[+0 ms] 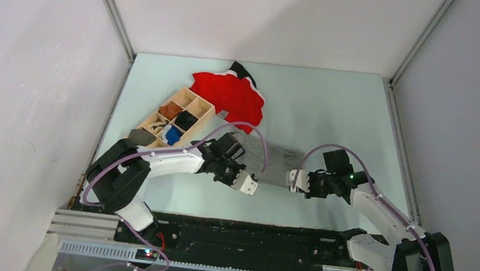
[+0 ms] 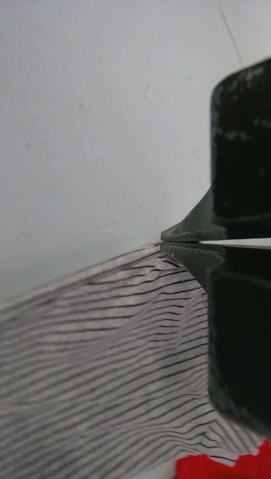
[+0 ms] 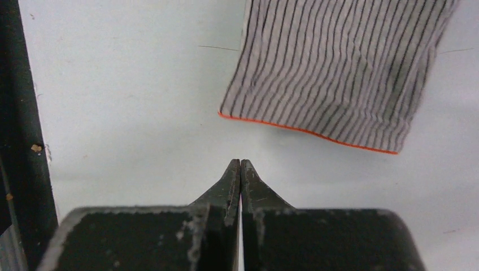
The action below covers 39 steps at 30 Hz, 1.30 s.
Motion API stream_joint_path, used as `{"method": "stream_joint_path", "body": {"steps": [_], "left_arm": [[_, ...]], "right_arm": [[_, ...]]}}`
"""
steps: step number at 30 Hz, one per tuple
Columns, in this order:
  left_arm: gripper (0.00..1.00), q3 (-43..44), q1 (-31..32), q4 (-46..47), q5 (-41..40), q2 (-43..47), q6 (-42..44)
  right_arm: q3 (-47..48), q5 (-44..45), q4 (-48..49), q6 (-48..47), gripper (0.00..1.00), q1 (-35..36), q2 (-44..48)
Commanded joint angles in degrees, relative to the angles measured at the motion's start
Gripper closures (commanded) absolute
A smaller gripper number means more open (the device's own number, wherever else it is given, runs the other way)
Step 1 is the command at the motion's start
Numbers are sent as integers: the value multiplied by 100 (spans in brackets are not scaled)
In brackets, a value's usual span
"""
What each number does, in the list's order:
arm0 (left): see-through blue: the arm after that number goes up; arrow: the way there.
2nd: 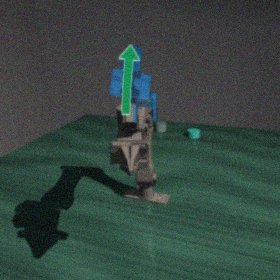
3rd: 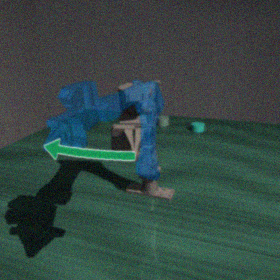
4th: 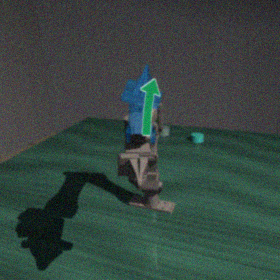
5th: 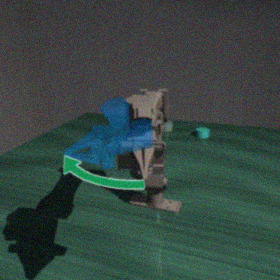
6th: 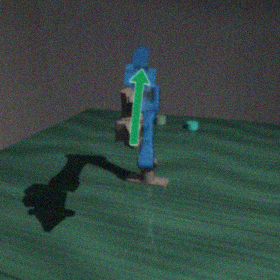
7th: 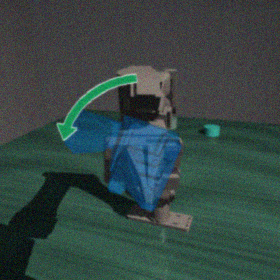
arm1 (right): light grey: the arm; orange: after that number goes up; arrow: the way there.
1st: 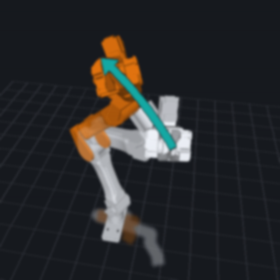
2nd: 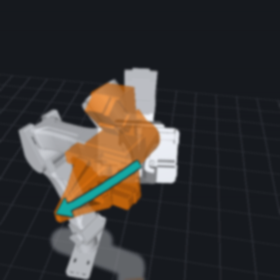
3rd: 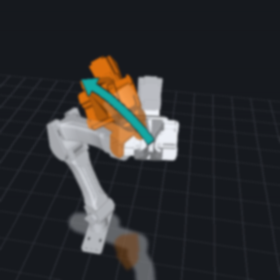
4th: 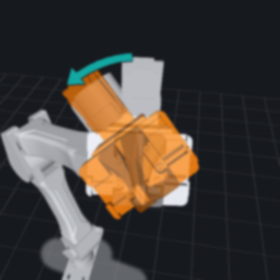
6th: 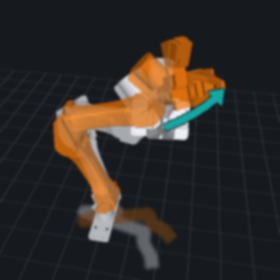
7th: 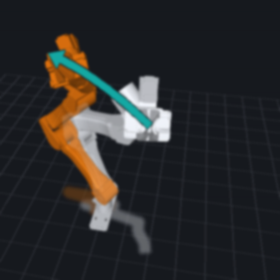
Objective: Roll the underwear
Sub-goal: Fold the underwear at the center of the board.
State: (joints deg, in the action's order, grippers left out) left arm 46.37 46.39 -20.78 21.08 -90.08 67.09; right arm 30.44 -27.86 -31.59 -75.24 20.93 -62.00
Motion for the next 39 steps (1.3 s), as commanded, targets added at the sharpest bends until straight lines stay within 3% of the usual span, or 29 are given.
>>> {"method": "stream_joint_path", "body": {"steps": [1, 3, 5, 7, 9, 13, 27, 37, 39], "left_arm": [[100, 543, -352, -540, -27, 312, -113], [100, 723, -459, -751, 56, 207, -71], [100, 904, -512, -1014, 208, 85, -26], [100, 1085, -535, -1213, 404, -45, -65], [100, 1213, -559, -1342, 531, -152, -151], [100, 1365, -602, -1440, 667, -293, -299], [100, 1507, -669, -1410, 699, -346, -612], [100, 1614, -758, -1460, 617, -386, -580], [100, 1631, -778, -1463, 602, -402, -588]], "right_arm": [[341, 1, -500, 69, 100, 1, 265], [378, 32, -562, 182, 98, 38, 242], [383, 52, -521, 433, 89, 176, 190], [375, 110, -405, 739, 68, 441, 163], [323, 280, -78, 1226, 59, 791, 140], [199, 574, 632, 1688, 54, 1307, -83], [21, 1279, 1583, 2108, 59, 1854, -834], [-90, 1811, 1650, 2206, 71, 1903, -1059], [-90, 1893, 1636, 2222, 81, 1870, -1083]]}}
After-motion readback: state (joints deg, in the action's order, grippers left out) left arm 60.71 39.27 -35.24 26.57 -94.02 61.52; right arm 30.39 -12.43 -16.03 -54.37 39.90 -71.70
